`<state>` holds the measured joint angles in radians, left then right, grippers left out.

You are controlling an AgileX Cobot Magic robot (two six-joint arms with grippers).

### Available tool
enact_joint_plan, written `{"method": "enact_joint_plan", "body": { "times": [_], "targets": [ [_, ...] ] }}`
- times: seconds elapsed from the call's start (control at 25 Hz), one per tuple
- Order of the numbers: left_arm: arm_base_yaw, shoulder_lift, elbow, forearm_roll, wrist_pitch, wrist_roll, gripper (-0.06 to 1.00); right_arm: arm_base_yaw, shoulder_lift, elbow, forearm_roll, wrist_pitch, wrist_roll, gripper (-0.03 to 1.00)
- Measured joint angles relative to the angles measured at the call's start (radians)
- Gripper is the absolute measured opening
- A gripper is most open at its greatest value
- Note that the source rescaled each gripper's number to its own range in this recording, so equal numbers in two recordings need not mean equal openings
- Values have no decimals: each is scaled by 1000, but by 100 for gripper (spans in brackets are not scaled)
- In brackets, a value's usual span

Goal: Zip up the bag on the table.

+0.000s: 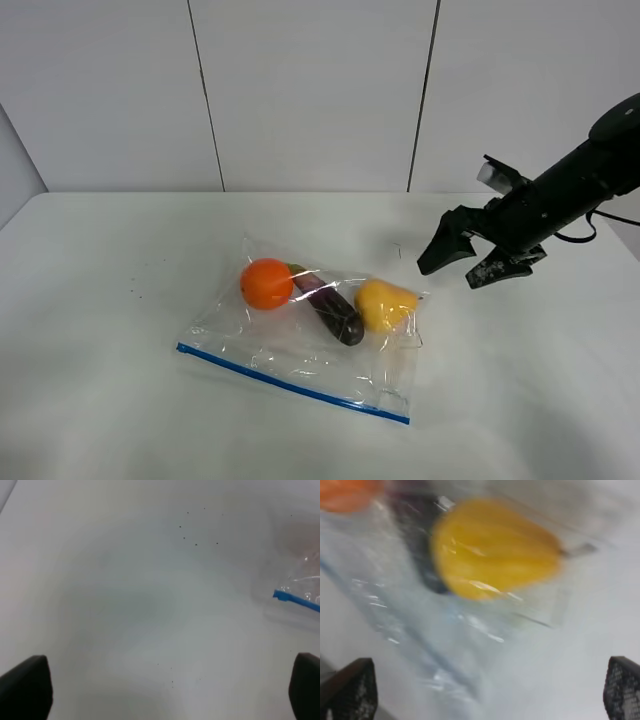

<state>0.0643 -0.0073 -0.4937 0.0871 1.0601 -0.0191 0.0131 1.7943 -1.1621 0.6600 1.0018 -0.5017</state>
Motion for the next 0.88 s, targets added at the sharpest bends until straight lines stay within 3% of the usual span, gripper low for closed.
{"method": "enact_joint_plan", "body": {
  "times": [0.44,0.68,0.88],
  "targets": [
    [0,0,0,0,0,0,98,0,-1,0,-479,-35,287,100],
    [0,0,0,0,0,0,98,0,-1,0,-650,-51,387,100],
    [0,0,0,0,0,0,98,-1,-12,0,-827,-83,558,100]
  ]
}}
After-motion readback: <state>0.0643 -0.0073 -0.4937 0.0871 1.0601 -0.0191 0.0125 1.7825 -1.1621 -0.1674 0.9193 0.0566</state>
